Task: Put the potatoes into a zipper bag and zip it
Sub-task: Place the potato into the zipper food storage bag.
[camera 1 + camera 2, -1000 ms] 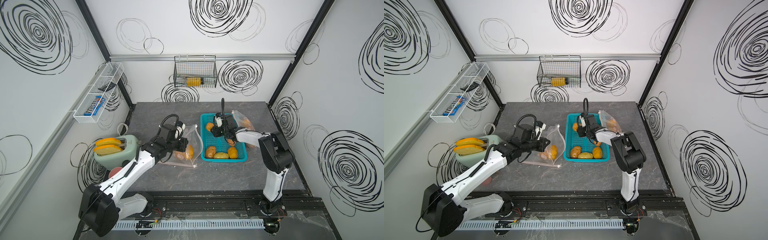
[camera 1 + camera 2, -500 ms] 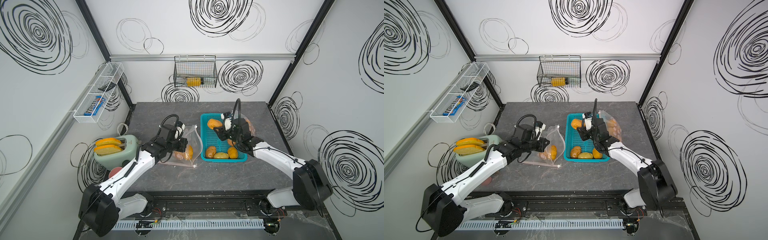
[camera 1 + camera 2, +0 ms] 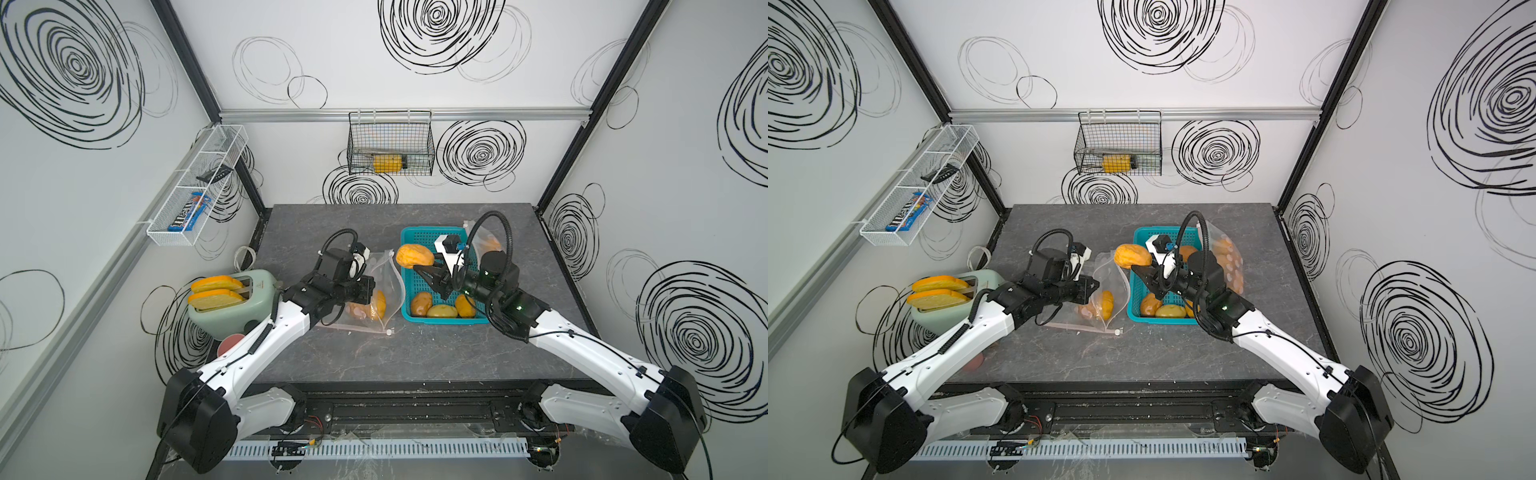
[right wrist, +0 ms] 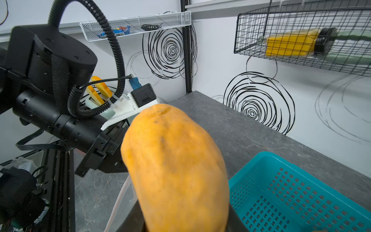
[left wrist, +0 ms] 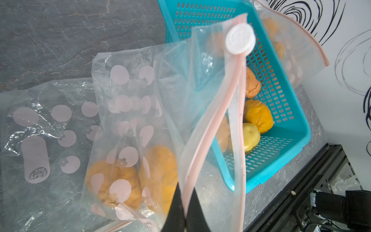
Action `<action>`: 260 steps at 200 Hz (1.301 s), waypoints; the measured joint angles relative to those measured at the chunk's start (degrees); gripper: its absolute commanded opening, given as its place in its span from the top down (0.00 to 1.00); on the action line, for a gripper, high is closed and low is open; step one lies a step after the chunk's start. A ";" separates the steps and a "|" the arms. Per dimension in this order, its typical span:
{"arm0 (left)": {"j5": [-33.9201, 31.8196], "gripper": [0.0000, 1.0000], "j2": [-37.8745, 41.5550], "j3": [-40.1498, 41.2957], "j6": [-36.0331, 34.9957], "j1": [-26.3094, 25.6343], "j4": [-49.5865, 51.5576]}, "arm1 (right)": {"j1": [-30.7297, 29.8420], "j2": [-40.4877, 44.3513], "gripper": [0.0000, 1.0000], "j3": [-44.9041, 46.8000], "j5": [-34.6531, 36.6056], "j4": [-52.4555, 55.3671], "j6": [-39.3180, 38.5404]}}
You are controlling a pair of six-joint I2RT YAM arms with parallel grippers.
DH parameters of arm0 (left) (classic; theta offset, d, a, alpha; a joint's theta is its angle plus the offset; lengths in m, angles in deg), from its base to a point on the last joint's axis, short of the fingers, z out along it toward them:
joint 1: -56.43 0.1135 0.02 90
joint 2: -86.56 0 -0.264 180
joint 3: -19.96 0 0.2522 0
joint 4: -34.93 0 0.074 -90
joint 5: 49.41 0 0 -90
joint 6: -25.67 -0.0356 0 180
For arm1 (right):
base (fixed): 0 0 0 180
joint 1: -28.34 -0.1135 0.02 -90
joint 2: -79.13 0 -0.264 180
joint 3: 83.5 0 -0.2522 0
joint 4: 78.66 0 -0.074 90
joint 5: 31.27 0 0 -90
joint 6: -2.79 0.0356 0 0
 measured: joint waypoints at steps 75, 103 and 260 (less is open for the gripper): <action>0.04 1.00 0.02 0.00 0.00 0.00 0.00 | -3.06 -1.25 0.64 0.07 -2.58 0.96 -3.23; 0.02 1.00 0.02 0.00 0.00 0.00 0.00 | -3.98 -2.27 0.64 -0.04 -3.37 1.66 -4.66; -0.04 1.00 1.90 0.00 0.00 0.28 -0.11 | -5.68 -19.45 0.64 -8.79 1.70 12.74 -8.96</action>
